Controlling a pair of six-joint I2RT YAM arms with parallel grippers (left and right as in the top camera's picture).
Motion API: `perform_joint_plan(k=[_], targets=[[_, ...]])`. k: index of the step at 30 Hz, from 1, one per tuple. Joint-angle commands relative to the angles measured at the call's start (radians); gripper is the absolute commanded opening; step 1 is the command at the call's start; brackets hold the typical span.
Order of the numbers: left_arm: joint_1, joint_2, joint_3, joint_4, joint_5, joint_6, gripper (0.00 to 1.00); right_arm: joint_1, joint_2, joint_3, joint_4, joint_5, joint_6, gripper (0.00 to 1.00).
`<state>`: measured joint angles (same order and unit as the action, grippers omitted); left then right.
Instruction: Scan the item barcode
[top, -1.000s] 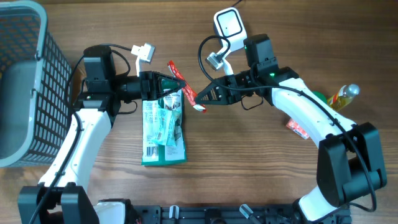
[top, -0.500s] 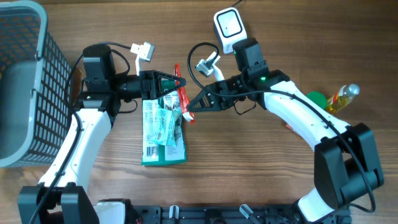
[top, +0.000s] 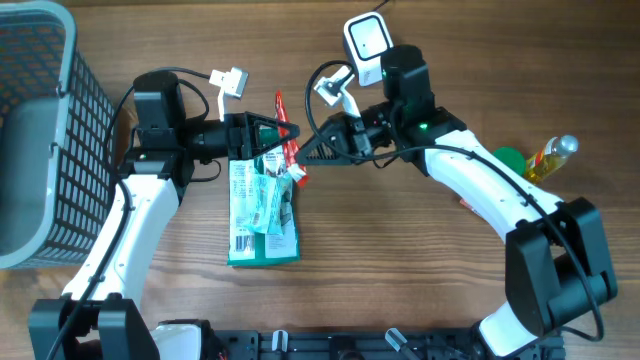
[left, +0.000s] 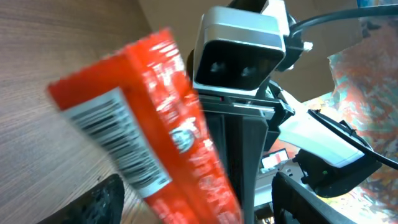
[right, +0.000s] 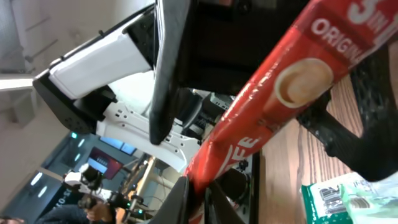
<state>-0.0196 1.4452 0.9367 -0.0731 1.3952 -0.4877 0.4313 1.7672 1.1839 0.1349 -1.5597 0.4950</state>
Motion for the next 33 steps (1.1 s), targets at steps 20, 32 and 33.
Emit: perform_joint_plan(k=[20, 32, 33], targets=[[-0.005, -0.016, 0.014, 0.04, -0.001, 0.008, 0.54, 0.061, 0.011, -0.002, -0.023, -0.062, 0.028, 0.06], [-0.005, -0.016, 0.014, 0.04, -0.001, 0.007, 0.04, 0.061, 0.011, -0.002, -0.024, -0.051, 0.029, 0.14], [-0.004, -0.016, 0.014, 0.04, -0.001, 0.007, 0.04, 0.061, 0.011, -0.002, -0.024, -0.037, 0.028, 0.21]])
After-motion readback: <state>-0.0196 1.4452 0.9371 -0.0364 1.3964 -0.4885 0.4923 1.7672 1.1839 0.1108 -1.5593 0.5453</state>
